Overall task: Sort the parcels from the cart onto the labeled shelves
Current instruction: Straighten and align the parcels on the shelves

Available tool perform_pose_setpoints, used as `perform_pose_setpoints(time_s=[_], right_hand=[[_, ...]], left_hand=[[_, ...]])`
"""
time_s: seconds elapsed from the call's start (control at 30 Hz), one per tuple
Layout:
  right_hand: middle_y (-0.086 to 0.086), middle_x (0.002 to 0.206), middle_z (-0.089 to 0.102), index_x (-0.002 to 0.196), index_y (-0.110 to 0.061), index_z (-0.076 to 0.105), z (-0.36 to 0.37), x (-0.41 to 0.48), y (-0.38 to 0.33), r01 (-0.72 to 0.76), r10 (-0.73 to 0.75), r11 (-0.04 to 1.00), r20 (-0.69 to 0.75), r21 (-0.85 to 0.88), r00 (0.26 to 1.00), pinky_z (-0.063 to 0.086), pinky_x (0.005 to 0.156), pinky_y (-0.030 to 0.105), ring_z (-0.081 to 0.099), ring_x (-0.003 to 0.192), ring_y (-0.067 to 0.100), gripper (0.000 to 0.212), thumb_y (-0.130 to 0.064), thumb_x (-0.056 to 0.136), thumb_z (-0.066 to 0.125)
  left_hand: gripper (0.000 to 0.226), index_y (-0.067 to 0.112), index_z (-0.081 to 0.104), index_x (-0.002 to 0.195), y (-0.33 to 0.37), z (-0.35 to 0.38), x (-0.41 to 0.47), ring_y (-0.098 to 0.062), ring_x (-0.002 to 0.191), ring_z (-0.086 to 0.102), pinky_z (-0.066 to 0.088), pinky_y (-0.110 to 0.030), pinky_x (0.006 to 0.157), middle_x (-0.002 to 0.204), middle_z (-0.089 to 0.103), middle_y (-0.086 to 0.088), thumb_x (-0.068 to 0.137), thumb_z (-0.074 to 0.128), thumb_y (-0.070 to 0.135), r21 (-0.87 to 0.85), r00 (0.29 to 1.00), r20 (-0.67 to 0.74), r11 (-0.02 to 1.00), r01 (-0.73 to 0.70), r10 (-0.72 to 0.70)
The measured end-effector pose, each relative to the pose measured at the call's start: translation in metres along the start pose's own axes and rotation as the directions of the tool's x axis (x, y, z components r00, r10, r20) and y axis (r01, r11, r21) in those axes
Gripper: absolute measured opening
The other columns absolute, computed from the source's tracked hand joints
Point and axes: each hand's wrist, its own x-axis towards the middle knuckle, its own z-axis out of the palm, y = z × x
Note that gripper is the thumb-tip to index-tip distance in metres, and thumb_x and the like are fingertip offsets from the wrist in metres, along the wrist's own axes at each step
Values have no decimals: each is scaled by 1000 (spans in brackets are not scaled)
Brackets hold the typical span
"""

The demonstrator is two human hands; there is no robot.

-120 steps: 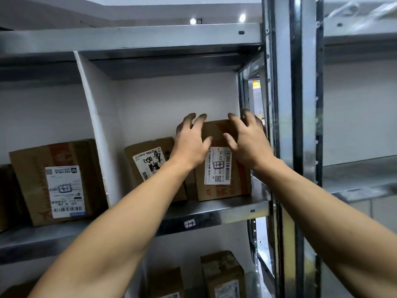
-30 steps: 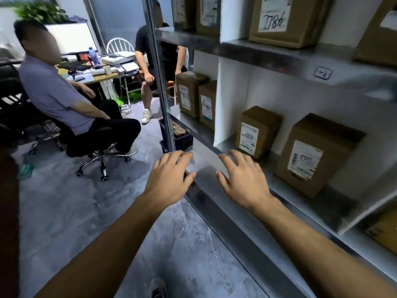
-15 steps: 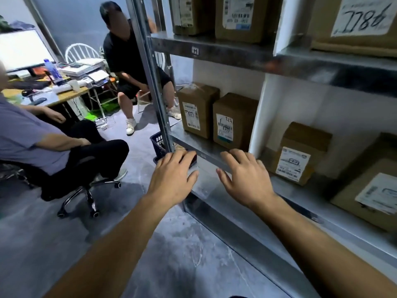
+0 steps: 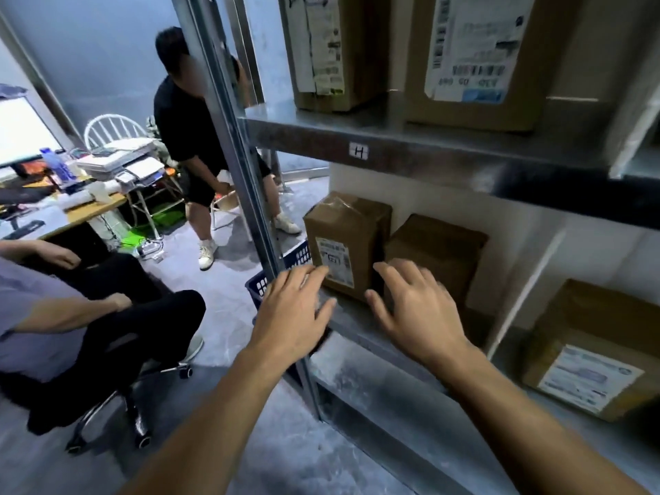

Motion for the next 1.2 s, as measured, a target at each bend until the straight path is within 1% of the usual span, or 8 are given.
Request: perform_pose_setpoints(time_s=[0.17, 0.3, 0.43, 0.63, 0.77, 0.9, 1.03, 1.2], right_hand=[[4, 148, 46, 144, -28, 45, 4, 52, 1, -72, 70, 995, 37, 74, 997, 54, 90, 45, 54, 124, 32, 50, -48, 98, 51], [5, 147, 46, 145, -23, 47, 13, 88, 4, -66, 67, 998, -25, 22, 997, 39, 110, 46, 44, 135, 29, 52, -45, 98, 53], [0, 155, 36, 149, -29, 38, 26, 111, 0, -164, 166, 986, 49, -36, 985, 28, 116, 45, 33, 142, 26, 53, -48, 100, 47], [-6, 160, 28, 152, -36, 32, 42, 128, -7, -267, 274, 958, 49, -107, 961, 14, 120, 43, 23, 147, 22, 52, -50, 103, 40], [-6, 159, 32, 149, -37, 39, 47, 128, -12, -307, 309, 946, 5, -107, 951, 13, 120, 44, 29, 145, 22, 47, -47, 103, 41], [-5, 157, 38, 147, -37, 45, 55, 130, -13, -317, 318, 938, -15, -137, 948, 14, 121, 47, 37, 142, 24, 46, -47, 102, 44], [0, 147, 53, 137, -31, 58, 66, 126, -12, -297, 282, 945, -118, -140, 952, 27, 115, 56, 50, 132, 28, 40, -42, 100, 50], [1, 140, 60, 131, -29, 64, 70, 122, -14, -284, 259, 944, -155, -170, 954, 34, 110, 59, 57, 126, 28, 46, -46, 95, 40]], left_hand=[[53, 22, 42, 143, -28, 8, 59, -24, 130, 39, 36, -43, 109, 142, 44, 0, 95, 52, 43, -58, 999, -30, 998, -36, 34], [51, 17, 46, 139, -44, 17, 110, -28, 129, 39, 35, -44, 110, 138, 46, -7, 94, 56, 40, -87, 996, -33, 993, -85, 82], [56, 19, 48, 140, -56, 28, 143, -36, 129, 39, 35, -47, 110, 140, 47, -14, 87, 65, 26, -183, 986, -44, 969, -166, 161], [55, 12, 54, 135, -80, 54, 175, -39, 132, 38, 38, -52, 109, 140, 47, -15, 87, 64, 37, -218, 950, -80, 925, -312, 302], [56, 13, 55, 135, -89, 59, 183, -40, 134, 35, 40, -54, 107, 141, 48, -14, 88, 56, 43, -264, 941, -76, 904, -337, 328], [52, 9, 58, 130, -92, 63, 182, -41, 130, 38, 40, -53, 104, 135, 52, -16, 85, 67, 33, -276, 933, -131, 892, -359, 335], [51, 8, 60, 126, -94, 67, 179, -41, 127, 42, 40, -53, 106, 130, 55, -17, 81, 75, 28, -253, 929, -166, 896, -365, 332], [51, 7, 61, 125, -97, 70, 175, -40, 126, 44, 34, -47, 110, 129, 56, -15, 81, 71, 32, -229, 922, -200, 899, -373, 331]])
